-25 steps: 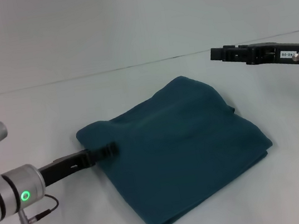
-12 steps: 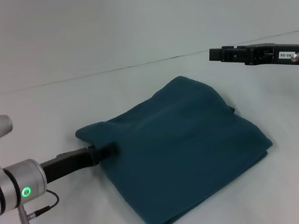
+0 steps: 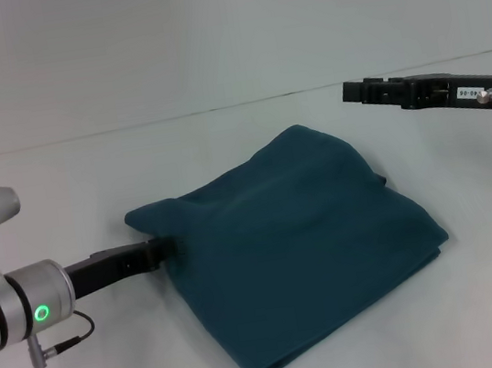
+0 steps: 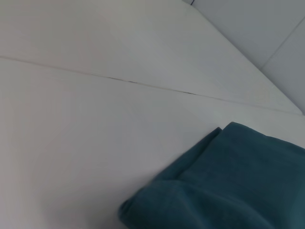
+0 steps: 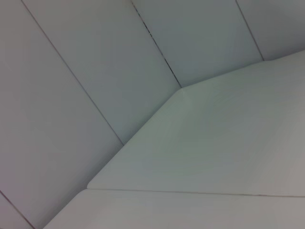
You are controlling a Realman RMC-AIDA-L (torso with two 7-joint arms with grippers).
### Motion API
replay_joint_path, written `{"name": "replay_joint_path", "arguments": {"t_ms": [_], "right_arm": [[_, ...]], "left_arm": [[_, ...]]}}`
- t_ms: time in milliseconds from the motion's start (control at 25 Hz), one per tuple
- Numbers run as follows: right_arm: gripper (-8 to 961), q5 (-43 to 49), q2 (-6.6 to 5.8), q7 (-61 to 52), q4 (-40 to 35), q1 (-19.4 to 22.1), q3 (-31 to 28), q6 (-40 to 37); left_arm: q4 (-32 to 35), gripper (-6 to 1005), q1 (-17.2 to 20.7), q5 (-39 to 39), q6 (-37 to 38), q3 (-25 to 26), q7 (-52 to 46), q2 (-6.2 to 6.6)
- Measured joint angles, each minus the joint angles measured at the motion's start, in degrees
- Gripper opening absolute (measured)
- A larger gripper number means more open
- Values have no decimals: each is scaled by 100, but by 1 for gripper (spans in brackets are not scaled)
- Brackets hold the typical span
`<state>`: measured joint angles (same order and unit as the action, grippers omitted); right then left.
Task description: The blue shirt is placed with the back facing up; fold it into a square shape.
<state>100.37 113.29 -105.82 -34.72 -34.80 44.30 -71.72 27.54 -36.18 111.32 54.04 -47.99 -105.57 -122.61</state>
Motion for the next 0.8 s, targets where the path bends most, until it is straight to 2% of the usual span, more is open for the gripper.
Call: {"name": "replay_joint_path", "arguments": {"t_ms": [80,280,520,800], "right_arm": [[598,0,0,0,0,0,0,0],[595,0,13,0,0,0,0,0],[593,0,38,2,42,1,0,2],[592,-2,146,52,44,54,-18,0]], "left_arm": [[1,238,-1,0,-47,8,0,1],[12,43,-9,0,-84,41,0,5],[22,0,-36,0,-83,48,1,36],[135,16,-69,-3,-186,65,16,202]]}}
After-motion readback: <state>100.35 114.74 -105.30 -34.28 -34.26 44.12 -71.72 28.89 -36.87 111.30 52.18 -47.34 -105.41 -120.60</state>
